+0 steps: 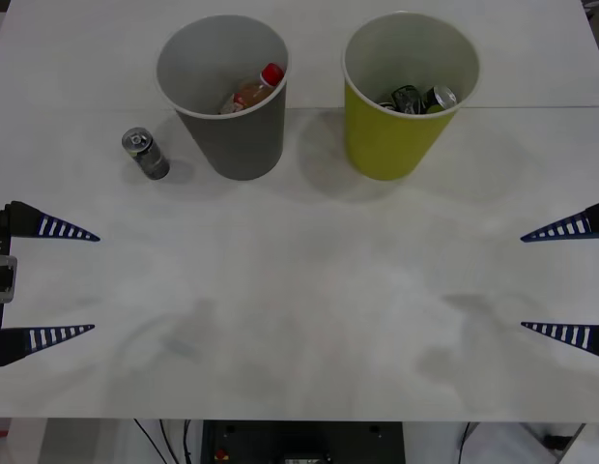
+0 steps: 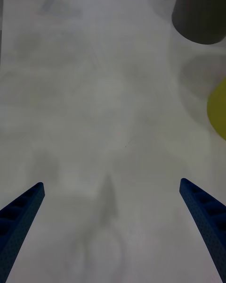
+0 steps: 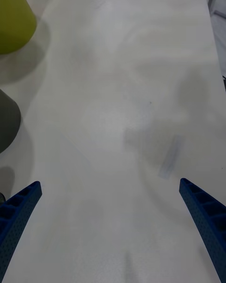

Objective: Put the can into the green bin and the plastic bottle into the gray bin

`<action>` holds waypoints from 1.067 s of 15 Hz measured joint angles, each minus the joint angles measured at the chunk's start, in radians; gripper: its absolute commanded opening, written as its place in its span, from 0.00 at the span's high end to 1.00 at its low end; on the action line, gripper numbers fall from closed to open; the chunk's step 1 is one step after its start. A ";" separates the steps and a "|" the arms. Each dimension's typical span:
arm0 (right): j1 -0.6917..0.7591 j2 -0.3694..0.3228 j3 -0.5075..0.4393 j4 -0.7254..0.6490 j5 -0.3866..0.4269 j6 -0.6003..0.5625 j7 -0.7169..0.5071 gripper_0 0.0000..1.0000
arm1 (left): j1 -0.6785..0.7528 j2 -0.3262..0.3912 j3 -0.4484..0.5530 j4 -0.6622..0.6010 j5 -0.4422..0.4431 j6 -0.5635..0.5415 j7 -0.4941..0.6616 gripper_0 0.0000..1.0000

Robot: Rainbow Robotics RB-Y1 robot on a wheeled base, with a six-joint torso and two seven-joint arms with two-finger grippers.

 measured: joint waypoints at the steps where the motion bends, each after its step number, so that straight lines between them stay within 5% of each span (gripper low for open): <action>1: 0.000 0.000 0.000 0.000 0.000 0.000 0.000 0.00 | 0.000 0.000 0.000 0.000 0.000 0.000 0.000 0.00; 9: 0.000 0.000 0.000 0.000 0.000 0.000 0.000 0.00 | 0.016 -0.008 -0.013 0.016 -0.010 0.001 0.032 0.00; 16: 0.000 0.000 0.000 0.000 0.000 0.000 0.000 0.00 | 0.018 -0.010 -0.041 0.016 -0.057 0.147 0.311 0.00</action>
